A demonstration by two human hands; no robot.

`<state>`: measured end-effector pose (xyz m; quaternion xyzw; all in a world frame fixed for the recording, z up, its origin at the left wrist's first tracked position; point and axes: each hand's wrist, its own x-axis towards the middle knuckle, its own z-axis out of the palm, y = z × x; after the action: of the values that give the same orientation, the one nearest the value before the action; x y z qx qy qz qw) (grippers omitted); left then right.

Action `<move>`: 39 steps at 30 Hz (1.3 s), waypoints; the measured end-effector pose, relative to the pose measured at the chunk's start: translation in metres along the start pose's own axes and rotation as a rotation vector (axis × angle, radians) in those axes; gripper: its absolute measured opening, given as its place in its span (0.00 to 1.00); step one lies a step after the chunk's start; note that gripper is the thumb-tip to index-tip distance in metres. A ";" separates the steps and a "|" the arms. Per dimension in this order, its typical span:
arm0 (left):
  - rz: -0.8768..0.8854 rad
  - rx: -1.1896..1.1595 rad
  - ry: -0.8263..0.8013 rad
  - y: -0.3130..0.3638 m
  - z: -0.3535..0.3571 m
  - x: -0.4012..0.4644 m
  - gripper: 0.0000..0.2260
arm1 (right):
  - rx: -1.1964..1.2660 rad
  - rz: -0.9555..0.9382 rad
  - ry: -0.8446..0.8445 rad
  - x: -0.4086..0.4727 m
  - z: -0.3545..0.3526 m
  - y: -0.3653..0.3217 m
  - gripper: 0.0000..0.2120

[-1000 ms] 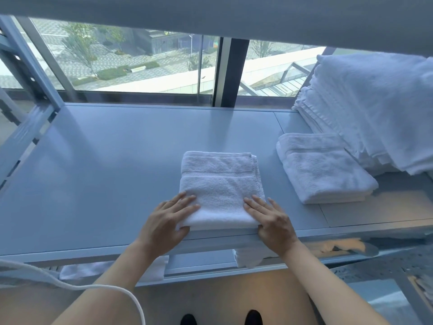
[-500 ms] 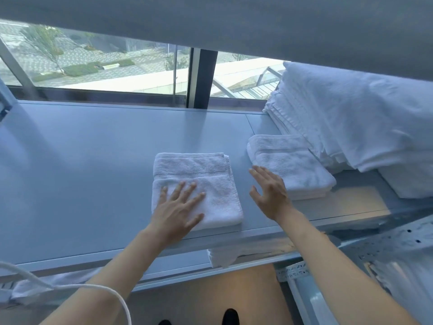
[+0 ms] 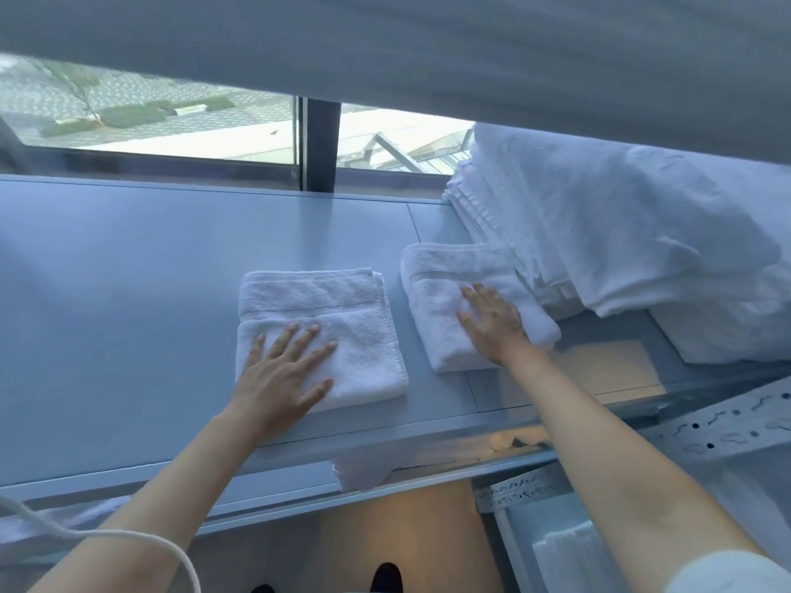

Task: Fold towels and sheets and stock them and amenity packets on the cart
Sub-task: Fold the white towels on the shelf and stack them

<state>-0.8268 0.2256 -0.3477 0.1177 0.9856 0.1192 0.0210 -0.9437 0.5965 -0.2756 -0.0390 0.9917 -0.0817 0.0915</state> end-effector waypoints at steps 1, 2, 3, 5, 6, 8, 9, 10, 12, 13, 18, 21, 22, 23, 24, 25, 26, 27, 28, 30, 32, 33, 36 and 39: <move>-0.006 0.001 -0.002 -0.001 -0.001 -0.001 0.32 | -0.013 -0.013 0.014 0.003 0.005 -0.001 0.28; -0.011 0.002 -0.005 -0.002 -0.003 -0.001 0.32 | -0.013 -0.021 0.034 0.005 0.011 -0.003 0.28; -0.015 -0.002 -0.006 -0.003 -0.004 -0.002 0.32 | -0.002 -0.026 0.053 0.007 0.015 -0.005 0.28; -0.016 -0.015 -0.008 -0.007 -0.008 -0.004 0.32 | 0.024 -0.042 0.071 0.011 0.024 -0.013 0.29; -0.017 -0.018 -0.010 -0.010 -0.010 -0.007 0.31 | 0.031 -0.055 0.073 0.012 0.028 -0.017 0.29; -0.022 -0.016 -0.015 -0.020 -0.014 -0.015 0.31 | 0.044 -0.080 0.077 0.014 0.037 -0.029 0.29; -0.027 -0.013 -0.017 -0.026 -0.016 -0.020 0.30 | 0.052 -0.089 0.082 0.014 0.041 -0.034 0.30; -0.033 -0.012 -0.017 -0.033 -0.018 -0.027 0.30 | 0.060 -0.095 0.089 0.013 0.045 -0.041 0.30; -0.048 -0.020 -0.014 -0.047 -0.023 -0.041 0.29 | 0.073 -0.105 0.100 0.008 0.052 -0.054 0.30; -0.058 -0.026 -0.012 -0.054 -0.025 -0.049 0.29 | 0.077 -0.114 0.105 0.005 0.056 -0.061 0.30; -0.084 -0.016 0.003 -0.083 -0.033 -0.086 0.28 | 0.075 -0.178 0.128 -0.011 0.069 -0.102 0.30; -0.100 -0.001 0.001 -0.096 -0.035 -0.100 0.28 | 0.070 -0.212 0.116 -0.016 0.071 -0.130 0.30; -0.106 0.001 0.002 -0.101 -0.036 -0.103 0.28 | 0.069 -0.223 0.113 -0.017 0.071 -0.139 0.30; -0.112 0.002 0.002 -0.105 -0.036 -0.107 0.28 | 0.069 -0.234 0.109 -0.019 0.072 -0.148 0.30; -0.115 0.001 0.003 -0.109 -0.037 -0.111 0.28 | 0.068 -0.240 0.104 -0.022 0.073 -0.156 0.30; -0.115 0.000 0.006 -0.114 -0.037 -0.116 0.28 | 0.067 -0.241 0.097 -0.024 0.072 -0.163 0.29; -0.113 -0.001 0.011 -0.119 -0.038 -0.121 0.28 | 0.073 -0.236 0.089 -0.026 0.071 -0.170 0.29; -0.112 -0.003 0.016 -0.124 -0.038 -0.127 0.28 | 0.090 -0.229 0.092 -0.029 0.068 -0.179 0.29; -0.112 -0.008 0.021 -0.130 -0.040 -0.133 0.28 | 0.114 -0.237 0.119 -0.033 0.064 -0.189 0.28; -0.117 -0.031 0.042 -0.140 -0.042 -0.145 0.28 | 0.162 -0.355 0.237 -0.047 0.062 -0.218 0.26; -0.126 -0.100 0.090 -0.146 -0.045 -0.154 0.27 | 0.200 -0.497 0.315 -0.067 0.070 -0.255 0.22; -0.146 -0.145 0.129 -0.146 -0.047 -0.158 0.26 | 0.206 -0.526 0.290 -0.076 0.077 -0.274 0.22; -0.279 -0.159 0.328 -0.145 -0.051 -0.163 0.23 | 0.179 -0.407 0.032 -0.089 0.099 -0.324 0.29; -0.550 -0.124 0.399 -0.149 -0.052 -0.163 0.22 | 0.096 -0.246 -0.080 -0.085 0.110 -0.347 0.38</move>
<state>-0.7057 0.0347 -0.3305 -0.1796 0.9561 0.1892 -0.1335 -0.8182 0.2458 -0.3091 -0.1594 0.9699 -0.1378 0.1221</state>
